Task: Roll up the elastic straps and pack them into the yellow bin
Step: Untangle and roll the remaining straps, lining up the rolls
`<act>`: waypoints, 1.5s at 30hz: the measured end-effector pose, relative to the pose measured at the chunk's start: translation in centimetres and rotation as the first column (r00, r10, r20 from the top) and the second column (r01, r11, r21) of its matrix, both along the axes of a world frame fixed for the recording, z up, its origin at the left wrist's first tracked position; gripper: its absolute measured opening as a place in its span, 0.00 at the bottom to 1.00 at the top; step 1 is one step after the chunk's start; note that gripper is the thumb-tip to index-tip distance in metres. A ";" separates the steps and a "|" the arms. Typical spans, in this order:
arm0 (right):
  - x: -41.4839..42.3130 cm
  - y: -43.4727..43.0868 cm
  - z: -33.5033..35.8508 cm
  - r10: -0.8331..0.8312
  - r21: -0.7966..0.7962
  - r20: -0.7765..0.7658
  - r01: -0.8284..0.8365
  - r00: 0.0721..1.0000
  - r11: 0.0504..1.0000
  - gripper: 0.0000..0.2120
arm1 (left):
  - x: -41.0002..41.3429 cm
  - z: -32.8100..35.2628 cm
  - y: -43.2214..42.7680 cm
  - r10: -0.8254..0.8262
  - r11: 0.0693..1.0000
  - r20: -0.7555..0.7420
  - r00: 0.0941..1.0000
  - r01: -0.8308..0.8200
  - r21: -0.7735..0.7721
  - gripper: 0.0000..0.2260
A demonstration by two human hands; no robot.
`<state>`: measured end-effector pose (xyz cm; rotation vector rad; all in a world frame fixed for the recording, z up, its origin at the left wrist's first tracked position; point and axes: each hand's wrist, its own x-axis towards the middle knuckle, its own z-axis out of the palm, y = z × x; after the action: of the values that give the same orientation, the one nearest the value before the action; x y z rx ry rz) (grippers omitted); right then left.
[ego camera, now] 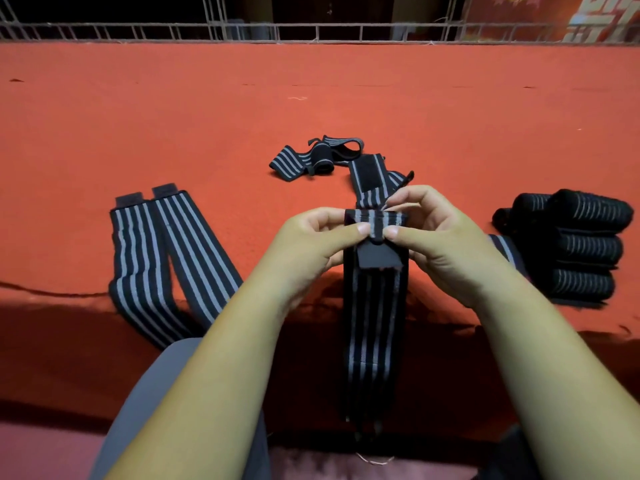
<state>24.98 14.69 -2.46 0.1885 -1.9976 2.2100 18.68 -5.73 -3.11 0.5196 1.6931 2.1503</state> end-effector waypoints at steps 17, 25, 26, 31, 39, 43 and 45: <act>0.9 -1.2 -2.3 -0.139 0.293 0.182 0.082 0.973 0.953 0.09 | -1.0 -1.2 0.2 0.057 0.970 -0.168 0.984 -0.095 -0.226 0.10; -0.2 -2.4 -2.8 -0.286 0.390 0.209 0.189 0.935 0.901 0.18 | -1.4 -2.1 0.8 0.184 0.929 -0.234 0.955 -0.247 -0.276 0.09; -0.4 -2.4 -3.0 -0.293 0.411 0.233 0.180 0.927 0.894 0.22 | -1.6 -2.3 1.0 0.239 0.913 -0.259 0.936 -0.307 -0.268 0.09; -1.0 -3.2 -2.8 -0.106 0.098 0.378 0.074 0.920 0.992 0.30 | -2.8 -2.6 1.1 0.426 0.841 -0.344 0.837 -0.506 -0.192 0.09; 0.0 -2.6 -1.3 0.187 -0.230 0.359 -0.107 0.914 0.967 0.43 | -2.2 -2.4 0.4 0.286 0.911 -0.431 0.856 -0.382 -0.155 0.16; 0.3 -3.1 -1.7 0.032 -0.158 0.317 0.020 0.948 0.987 0.19 | -1.9 -2.2 -0.1 0.203 0.935 -0.493 0.846 -0.317 -0.159 0.16; 0.4 -3.2 -1.9 -0.028 -0.067 0.291 0.050 0.956 0.997 0.15 | -1.6 -2.1 -0.4 0.165 0.934 -0.507 0.846 -0.299 -0.196 0.16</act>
<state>25.34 11.52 -4.36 -0.1948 -2.0311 2.3979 17.11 -6.09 -5.16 0.8657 2.3929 2.0030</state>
